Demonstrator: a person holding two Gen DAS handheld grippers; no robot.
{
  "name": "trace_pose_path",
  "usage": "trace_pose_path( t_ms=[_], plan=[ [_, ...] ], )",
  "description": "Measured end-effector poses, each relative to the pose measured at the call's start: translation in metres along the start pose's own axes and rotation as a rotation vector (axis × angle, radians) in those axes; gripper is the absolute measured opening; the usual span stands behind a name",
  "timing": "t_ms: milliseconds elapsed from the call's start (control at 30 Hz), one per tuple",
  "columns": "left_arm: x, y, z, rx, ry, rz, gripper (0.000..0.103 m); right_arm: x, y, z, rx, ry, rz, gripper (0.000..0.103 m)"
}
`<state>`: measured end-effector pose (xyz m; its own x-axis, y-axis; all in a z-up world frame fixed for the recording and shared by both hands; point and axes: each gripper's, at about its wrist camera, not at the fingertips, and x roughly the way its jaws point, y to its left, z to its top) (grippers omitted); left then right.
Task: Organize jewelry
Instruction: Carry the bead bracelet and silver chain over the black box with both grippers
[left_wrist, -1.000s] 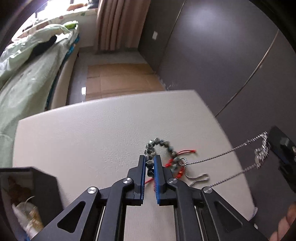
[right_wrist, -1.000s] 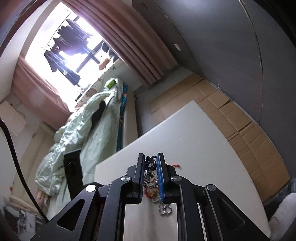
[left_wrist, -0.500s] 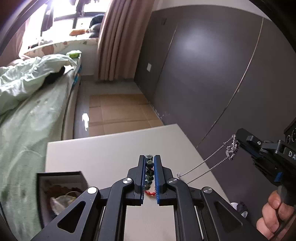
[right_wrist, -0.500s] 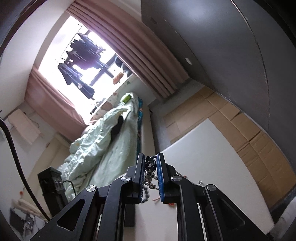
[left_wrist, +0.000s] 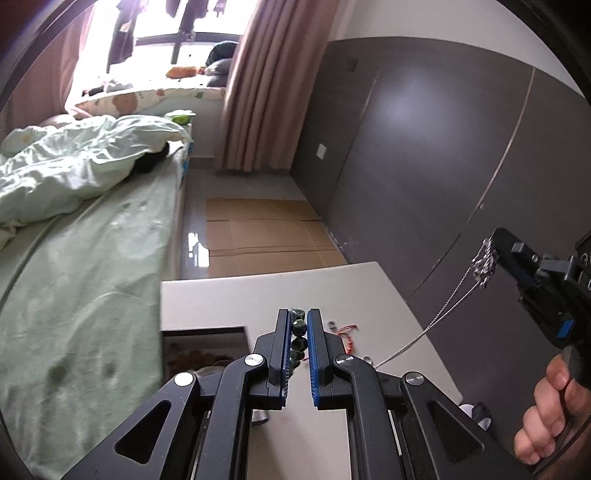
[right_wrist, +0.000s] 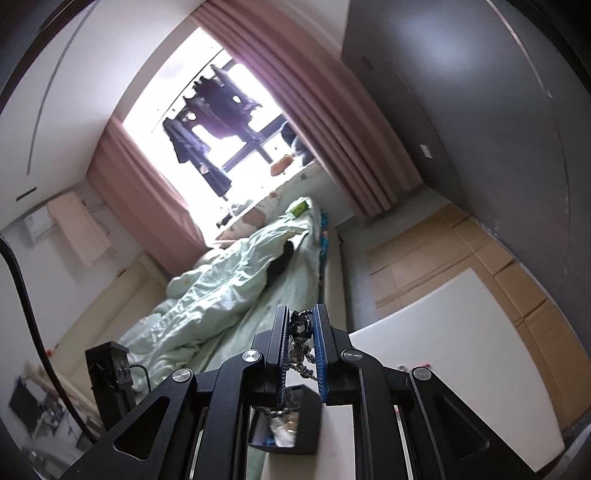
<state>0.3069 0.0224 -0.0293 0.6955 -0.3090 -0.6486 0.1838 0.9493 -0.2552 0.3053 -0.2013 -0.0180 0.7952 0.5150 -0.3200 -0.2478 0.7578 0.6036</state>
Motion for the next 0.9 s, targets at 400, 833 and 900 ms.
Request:
trace_pose_path(
  t_ms=[400,833,900],
  plan=[
    [-0.046,0.036,0.004,-0.055,-0.051,0.054,0.009,0.007,0.084,0.024,-0.103,-0.005,0.101,0.014],
    [-0.063,0.05,0.007,-0.091,-0.07,0.077,0.009,0.022,0.154,0.033,-0.216,0.028,0.201,0.014],
    [-0.063,0.052,0.006,-0.098,-0.069,0.08,0.009,0.029,0.158,0.032,-0.222,0.04,0.209,0.014]
  ],
)
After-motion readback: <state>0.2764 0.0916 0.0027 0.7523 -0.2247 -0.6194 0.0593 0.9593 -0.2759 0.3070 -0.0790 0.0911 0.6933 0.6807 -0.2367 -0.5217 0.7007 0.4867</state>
